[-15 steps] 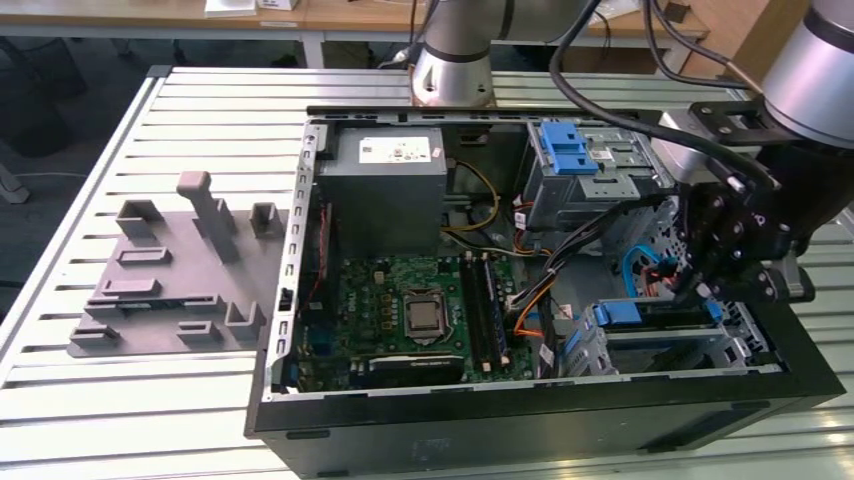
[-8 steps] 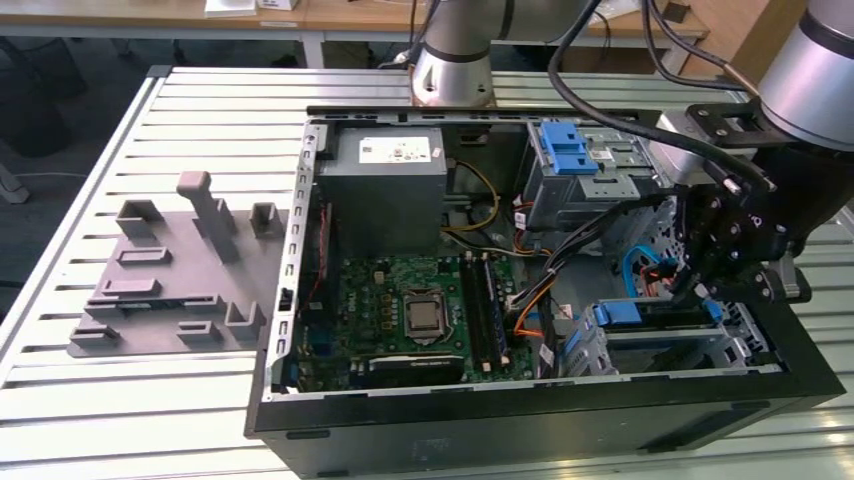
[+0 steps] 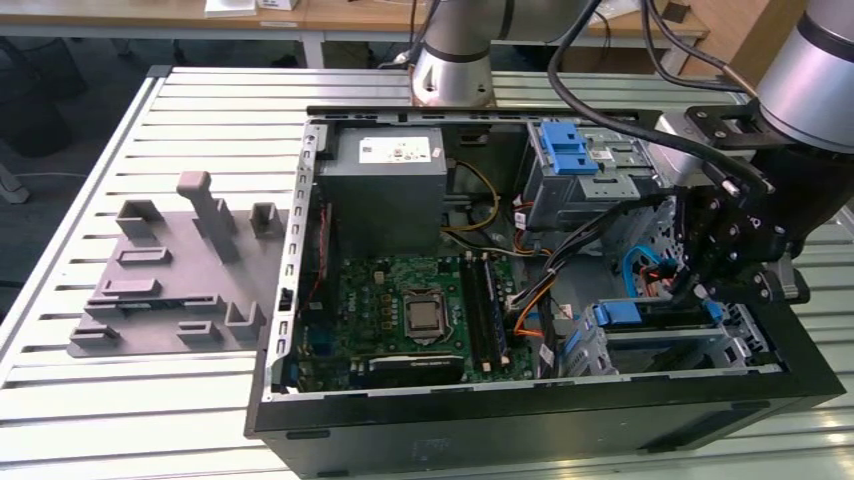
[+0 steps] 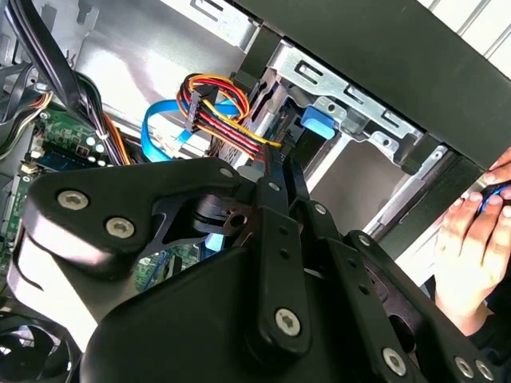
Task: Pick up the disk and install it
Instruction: 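Insert the first disk wire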
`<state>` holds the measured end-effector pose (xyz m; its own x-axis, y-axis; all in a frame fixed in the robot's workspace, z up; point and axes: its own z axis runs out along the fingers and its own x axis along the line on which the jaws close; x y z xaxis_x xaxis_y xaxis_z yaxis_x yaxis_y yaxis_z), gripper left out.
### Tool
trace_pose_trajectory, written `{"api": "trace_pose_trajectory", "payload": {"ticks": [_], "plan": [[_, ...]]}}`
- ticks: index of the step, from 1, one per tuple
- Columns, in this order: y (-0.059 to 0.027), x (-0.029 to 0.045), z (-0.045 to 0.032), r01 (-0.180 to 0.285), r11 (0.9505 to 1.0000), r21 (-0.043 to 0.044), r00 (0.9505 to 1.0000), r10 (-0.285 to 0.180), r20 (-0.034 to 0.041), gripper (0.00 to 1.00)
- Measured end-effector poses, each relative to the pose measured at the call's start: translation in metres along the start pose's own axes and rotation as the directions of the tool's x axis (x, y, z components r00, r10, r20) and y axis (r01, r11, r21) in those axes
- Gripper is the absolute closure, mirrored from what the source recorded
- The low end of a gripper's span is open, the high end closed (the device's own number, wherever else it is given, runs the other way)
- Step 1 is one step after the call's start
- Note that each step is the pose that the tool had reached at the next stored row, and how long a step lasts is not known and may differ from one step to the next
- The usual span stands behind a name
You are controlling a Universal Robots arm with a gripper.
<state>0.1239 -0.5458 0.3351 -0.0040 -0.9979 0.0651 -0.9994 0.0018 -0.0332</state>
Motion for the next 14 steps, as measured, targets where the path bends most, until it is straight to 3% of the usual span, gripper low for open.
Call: {"api": "trace_pose_trajectory", "payload": {"ticks": [14], "plan": [[-0.0003,0.0001,-0.0020,-0.001,1.0000,-0.0001,1.0000,0.001,0.0015,0.84]]}}
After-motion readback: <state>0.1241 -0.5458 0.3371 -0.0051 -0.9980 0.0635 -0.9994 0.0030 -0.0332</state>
